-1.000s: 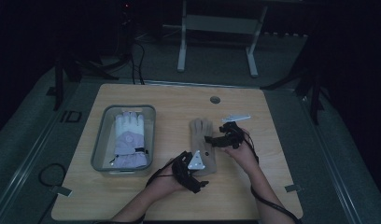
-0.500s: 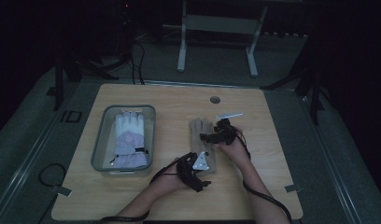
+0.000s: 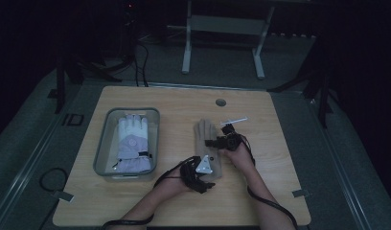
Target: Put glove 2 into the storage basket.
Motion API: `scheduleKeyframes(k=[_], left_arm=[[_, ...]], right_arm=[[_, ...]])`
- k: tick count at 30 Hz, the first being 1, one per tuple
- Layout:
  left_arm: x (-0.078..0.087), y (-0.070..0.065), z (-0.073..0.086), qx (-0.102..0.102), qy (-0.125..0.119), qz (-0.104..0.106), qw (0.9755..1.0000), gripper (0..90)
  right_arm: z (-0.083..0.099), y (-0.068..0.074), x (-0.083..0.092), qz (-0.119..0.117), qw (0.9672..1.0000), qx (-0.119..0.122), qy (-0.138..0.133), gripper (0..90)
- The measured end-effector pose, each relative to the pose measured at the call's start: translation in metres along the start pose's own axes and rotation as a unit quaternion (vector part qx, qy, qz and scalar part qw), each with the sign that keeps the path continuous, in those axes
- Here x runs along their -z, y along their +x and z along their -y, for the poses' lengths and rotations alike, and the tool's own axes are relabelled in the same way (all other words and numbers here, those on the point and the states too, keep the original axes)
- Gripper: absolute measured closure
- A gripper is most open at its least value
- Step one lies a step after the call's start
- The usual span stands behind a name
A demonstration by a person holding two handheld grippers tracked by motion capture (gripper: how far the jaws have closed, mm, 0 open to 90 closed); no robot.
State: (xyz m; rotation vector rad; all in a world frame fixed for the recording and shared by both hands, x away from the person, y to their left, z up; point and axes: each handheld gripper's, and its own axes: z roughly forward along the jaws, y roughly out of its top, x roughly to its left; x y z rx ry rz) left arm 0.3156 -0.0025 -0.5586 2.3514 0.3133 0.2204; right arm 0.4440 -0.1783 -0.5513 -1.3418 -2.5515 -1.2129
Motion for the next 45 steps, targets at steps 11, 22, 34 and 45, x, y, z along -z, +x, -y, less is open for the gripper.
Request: scheduleKeyframes(k=[11,22,34,45], left_arm=[[0.0,0.001,-0.001,-0.003,0.005,-0.007,1.0,39.5],[0.003,0.012,-0.01,0.034,0.035,-0.023,0.9985,76.6],[0.023,0.002,-0.018,0.007,0.05,-0.032,0.9982,80.6],[0.057,0.007,-0.021,0.005,0.064,-0.031,0.9975,80.6]], right_arm=[[-0.007,0.021,0.004,0.043,0.9958,0.08,0.011,69.0],[-0.006,0.023,0.003,0.035,0.9957,0.086,0.005,69.9],[-0.013,0.041,0.018,0.035,0.9937,0.106,-0.01,70.5],[-0.03,0.064,0.027,0.017,0.9932,0.111,-0.03,70.5]])
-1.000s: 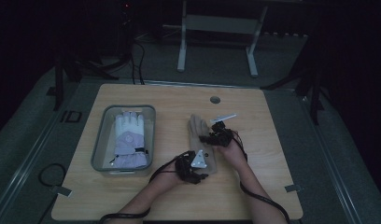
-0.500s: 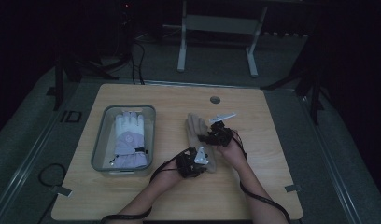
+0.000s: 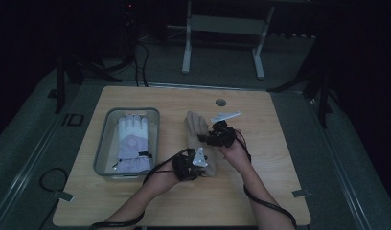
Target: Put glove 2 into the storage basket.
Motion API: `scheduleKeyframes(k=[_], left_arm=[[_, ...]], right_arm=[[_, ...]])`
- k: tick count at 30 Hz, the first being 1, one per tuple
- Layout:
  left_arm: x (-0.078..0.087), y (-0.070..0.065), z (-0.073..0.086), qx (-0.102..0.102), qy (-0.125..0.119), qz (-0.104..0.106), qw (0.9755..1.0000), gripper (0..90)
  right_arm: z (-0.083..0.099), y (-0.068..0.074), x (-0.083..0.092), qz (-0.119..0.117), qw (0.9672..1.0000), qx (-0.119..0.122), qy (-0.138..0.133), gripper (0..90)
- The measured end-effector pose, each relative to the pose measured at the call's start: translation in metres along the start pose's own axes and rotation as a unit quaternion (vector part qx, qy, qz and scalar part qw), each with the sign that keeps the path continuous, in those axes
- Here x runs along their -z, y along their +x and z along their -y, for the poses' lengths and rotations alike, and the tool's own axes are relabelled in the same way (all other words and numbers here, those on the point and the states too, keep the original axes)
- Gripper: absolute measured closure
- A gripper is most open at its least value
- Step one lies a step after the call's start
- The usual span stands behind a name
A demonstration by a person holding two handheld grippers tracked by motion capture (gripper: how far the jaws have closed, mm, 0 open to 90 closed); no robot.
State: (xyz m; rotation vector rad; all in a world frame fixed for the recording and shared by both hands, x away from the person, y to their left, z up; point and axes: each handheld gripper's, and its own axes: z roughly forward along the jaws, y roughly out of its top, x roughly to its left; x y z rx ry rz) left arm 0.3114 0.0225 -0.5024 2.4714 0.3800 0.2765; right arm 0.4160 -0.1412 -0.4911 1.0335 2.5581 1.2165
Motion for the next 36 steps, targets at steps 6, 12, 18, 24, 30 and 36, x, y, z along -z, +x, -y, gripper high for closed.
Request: scheduleKeyframes(k=[6,12,18,24,30,36], left_arm=[[0.021,0.002,-0.001,-0.009,0.007,-0.009,0.9999,80.6],[0.041,0.007,-0.001,-0.016,0.014,-0.018,0.9996,80.6],[0.058,0.011,0.003,-0.016,0.022,-0.028,0.9992,80.6],[0.071,0.015,0.011,-0.008,0.026,-0.033,0.9991,80.6],[0.084,0.018,0.021,-0.012,0.037,-0.04,0.9984,80.5],[0.1,0.025,0.033,-0.003,0.046,-0.043,0.998,80.5]], right_arm=[[-0.015,0.009,0.005,-0.006,0.9999,0.006,-0.013,70.5],[-0.031,0.019,0.009,-0.013,0.9996,0.014,-0.022,70.5],[-0.047,0.031,0.007,-0.02,0.9991,0.025,-0.027,70.5],[-0.058,0.04,-0.001,-0.031,0.9988,0.026,-0.029,70.5],[-0.07,0.053,-0.01,-0.039,0.998,0.037,-0.033,70.4],[-0.085,0.07,-0.022,-0.041,0.9973,0.051,-0.033,70.4]])
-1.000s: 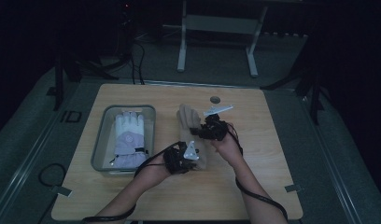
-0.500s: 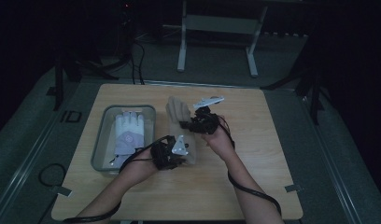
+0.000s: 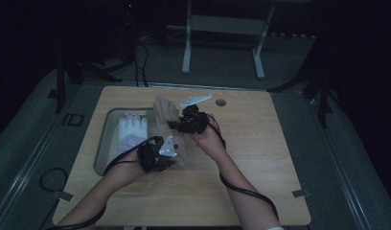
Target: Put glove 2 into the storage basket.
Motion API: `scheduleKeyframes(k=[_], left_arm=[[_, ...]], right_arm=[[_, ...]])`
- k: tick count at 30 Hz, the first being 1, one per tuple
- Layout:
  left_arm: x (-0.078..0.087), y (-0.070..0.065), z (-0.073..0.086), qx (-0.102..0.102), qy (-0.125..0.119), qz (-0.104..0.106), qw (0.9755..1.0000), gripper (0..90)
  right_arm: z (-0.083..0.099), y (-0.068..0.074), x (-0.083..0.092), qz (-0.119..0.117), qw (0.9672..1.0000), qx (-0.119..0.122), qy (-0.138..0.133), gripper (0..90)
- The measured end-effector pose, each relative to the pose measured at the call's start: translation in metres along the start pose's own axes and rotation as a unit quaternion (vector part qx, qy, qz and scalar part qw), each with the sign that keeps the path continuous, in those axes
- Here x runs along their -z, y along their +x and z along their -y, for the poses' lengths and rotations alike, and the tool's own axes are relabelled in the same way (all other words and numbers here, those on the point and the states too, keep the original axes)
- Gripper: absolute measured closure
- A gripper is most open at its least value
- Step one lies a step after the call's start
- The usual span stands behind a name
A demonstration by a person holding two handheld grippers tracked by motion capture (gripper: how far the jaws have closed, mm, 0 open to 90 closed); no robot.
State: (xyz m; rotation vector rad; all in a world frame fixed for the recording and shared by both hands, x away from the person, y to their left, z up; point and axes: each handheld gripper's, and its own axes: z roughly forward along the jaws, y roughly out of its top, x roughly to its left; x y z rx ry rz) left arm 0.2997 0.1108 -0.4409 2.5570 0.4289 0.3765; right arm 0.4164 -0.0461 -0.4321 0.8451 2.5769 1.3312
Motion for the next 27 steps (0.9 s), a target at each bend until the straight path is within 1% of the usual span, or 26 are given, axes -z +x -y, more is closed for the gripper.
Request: scheduleKeyframes(k=[4,8,11,13,14,17,22,23,27], left_arm=[[0.008,0.004,0.014,0.008,0.006,-0.002,0.9999,80.5],[0.014,0.007,0.028,0.022,0.009,-0.002,0.9997,80.5],[0.018,0.011,0.038,0.029,0.011,-0.003,0.9995,80.5],[0.021,0.015,0.046,0.04,0.006,0.0,0.9992,80.4],[0.022,0.016,0.05,0.046,0.004,-0.002,0.9989,80.5],[0.028,0.02,0.061,0.058,0.003,-0.003,0.9983,80.5],[0.037,0.022,0.072,0.062,0.019,-0.014,0.9978,80.5],[0.039,0.022,0.074,0.064,0.02,-0.016,0.9976,80.5],[0.046,0.021,0.083,0.07,0.024,-0.022,0.997,80.5]], right_arm=[[-0.009,0.009,-0.011,-0.007,1.0,0.005,0.0,70.4],[-0.015,0.017,-0.024,-0.019,0.9998,0.005,0.004,70.4],[-0.02,0.024,-0.035,-0.023,0.9997,0.009,0.009,70.4],[-0.024,0.028,-0.042,-0.024,0.9996,0.011,0.008,70.4],[-0.026,0.03,-0.045,-0.027,0.9995,0.011,0.008,70.4],[-0.031,0.033,-0.055,-0.037,0.9993,0.004,0.009,70.4],[-0.039,0.044,-0.07,-0.044,0.999,0.009,0.008,70.4],[-0.041,0.046,-0.073,-0.044,0.9989,0.012,0.01,70.4],[-0.045,0.051,-0.081,-0.051,0.9986,0.01,0.009,70.4]])
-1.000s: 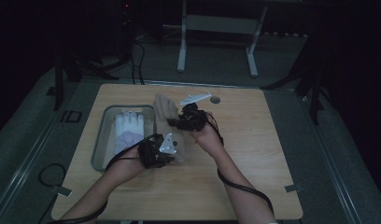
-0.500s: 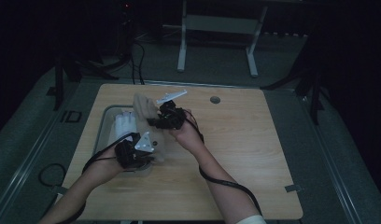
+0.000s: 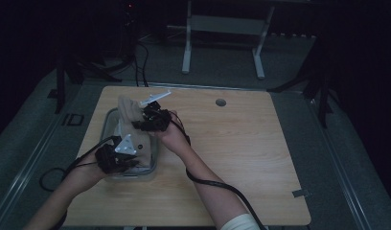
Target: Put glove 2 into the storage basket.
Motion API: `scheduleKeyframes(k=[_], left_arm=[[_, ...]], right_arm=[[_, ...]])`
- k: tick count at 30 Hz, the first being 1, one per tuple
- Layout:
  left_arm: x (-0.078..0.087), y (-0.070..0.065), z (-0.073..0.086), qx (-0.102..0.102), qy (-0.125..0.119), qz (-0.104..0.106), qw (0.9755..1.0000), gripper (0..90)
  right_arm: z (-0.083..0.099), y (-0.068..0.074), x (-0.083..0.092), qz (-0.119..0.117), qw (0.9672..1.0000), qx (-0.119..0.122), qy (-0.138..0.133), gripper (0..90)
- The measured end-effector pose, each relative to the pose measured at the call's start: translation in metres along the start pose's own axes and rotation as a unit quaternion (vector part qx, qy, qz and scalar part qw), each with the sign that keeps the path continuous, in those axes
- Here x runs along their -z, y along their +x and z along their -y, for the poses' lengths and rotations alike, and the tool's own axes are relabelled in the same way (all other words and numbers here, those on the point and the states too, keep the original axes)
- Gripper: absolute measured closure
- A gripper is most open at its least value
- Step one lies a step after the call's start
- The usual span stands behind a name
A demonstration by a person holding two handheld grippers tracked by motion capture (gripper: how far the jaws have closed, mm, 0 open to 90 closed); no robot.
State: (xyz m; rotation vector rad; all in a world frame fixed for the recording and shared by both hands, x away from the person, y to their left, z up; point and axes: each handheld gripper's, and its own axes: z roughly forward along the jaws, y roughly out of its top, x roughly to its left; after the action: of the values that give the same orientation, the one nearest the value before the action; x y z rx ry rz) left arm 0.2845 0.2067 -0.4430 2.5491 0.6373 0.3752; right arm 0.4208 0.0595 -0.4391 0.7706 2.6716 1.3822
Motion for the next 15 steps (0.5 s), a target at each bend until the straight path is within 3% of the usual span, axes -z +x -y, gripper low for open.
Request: scheduleKeyframes(k=[4,11,15], left_arm=[[-0.002,0.0,0.006,0.002,0.007,-0.009,0.9999,80.6],[-0.014,0.006,0.01,0.022,0.001,0.011,0.9997,80.6],[-0.02,0.004,0.01,0.026,-0.001,0.009,0.9996,80.6]], right_arm=[[0.002,0.0,-0.009,-0.004,1.0,0.0,0.007,70.3],[0.009,-0.007,-0.026,0.009,0.9995,-0.006,0.03,70.2],[0.017,-0.015,-0.035,0.011,0.9986,-0.009,0.051,69.6]])
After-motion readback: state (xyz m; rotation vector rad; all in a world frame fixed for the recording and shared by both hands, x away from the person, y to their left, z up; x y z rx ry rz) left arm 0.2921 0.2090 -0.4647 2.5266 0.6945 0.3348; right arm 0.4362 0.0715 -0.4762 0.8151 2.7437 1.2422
